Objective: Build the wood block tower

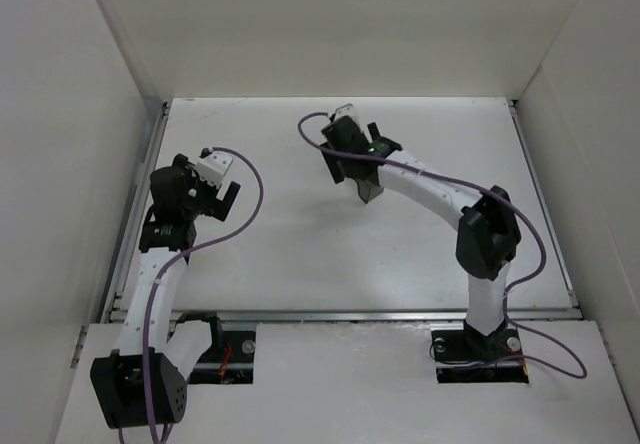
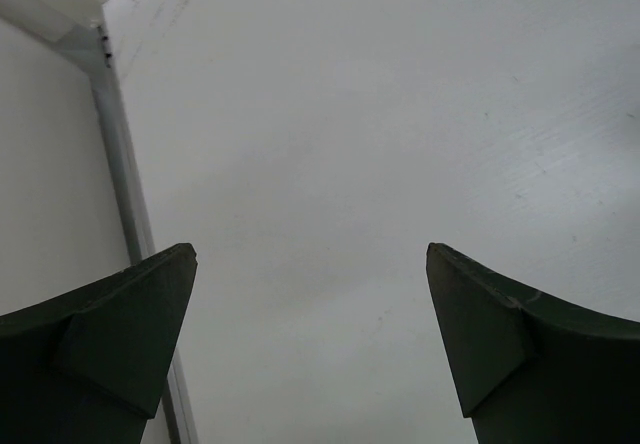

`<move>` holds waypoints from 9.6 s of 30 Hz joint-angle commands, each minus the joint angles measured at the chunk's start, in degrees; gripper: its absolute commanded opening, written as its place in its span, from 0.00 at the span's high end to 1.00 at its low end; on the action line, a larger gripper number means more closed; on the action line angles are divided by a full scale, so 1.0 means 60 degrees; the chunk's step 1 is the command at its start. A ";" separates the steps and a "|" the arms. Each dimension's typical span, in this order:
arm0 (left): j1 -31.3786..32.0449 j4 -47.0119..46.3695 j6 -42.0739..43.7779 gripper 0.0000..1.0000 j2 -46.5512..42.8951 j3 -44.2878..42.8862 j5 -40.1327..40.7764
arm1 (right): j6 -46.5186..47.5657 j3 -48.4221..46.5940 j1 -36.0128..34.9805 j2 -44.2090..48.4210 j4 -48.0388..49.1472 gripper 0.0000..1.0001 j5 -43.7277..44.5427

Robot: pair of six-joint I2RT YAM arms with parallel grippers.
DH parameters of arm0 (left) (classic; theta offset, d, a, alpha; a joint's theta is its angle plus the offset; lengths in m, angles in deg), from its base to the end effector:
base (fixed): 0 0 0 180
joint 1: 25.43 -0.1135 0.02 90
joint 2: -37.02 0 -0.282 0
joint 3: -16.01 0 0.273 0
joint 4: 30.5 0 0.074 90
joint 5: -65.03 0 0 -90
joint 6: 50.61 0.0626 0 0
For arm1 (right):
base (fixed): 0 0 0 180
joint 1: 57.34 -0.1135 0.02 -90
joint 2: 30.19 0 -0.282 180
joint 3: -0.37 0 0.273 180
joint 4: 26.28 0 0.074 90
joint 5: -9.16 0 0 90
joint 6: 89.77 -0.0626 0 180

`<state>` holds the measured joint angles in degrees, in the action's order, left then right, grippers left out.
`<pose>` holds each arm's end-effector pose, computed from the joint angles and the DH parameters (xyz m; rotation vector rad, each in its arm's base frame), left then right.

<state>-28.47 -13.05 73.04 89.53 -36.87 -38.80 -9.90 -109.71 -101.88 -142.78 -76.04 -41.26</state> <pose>0.2506 -0.0017 0.2994 0.6511 1.7484 0.2182 0.3672 0.3054 0.2652 -0.3985 2.2157 -0.3636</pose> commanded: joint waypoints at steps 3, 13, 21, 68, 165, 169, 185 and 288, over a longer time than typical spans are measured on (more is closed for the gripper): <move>0.0010 0.1361 0.0338 0.01 0.0477 -0.1198 -0.1417 | 0.1937 -0.0176 0.1737 0.0485 0.0273 0.00 -0.4409; 0.0010 0.2460 0.0385 0.01 0.1517 -0.3189 -0.1871 | 0.2567 -0.0599 0.2807 -0.0555 0.0537 0.00 -0.6770; 0.0010 0.2373 -0.0276 0.01 0.1707 -0.3294 -0.1988 | 0.2567 -0.0688 0.2911 -0.1125 0.1035 0.12 -0.7181; 0.0010 0.1991 0.0134 0.24 0.1531 -0.2297 -0.0904 | 0.0488 0.0219 0.2000 -0.0175 0.2075 1.00 -0.2624; 0.0010 0.2635 -0.2296 0.00 0.2732 -0.3395 -0.1653 | 0.2904 -0.0100 0.1916 -0.0624 0.2105 0.29 -0.6919; 0.0010 0.2432 -0.3144 0.00 0.2645 -0.3570 0.0478 | 0.2992 -0.1185 0.1592 -0.1536 0.1519 0.30 -0.6537; 0.0010 0.2313 -0.3587 0.00 0.2292 -0.3132 0.1015 | 0.2787 -0.0851 0.1226 -0.2504 0.1679 0.33 -0.6786; 0.0288 0.2723 -0.0174 0.00 0.1107 -0.1975 -0.4507 | 0.3768 0.3999 -0.1045 0.0588 0.2778 0.23 -0.5528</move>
<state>-26.99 3.25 70.57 96.55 -46.75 -63.78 12.65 -86.00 -107.67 -140.16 -61.41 -77.20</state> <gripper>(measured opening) 0.997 0.773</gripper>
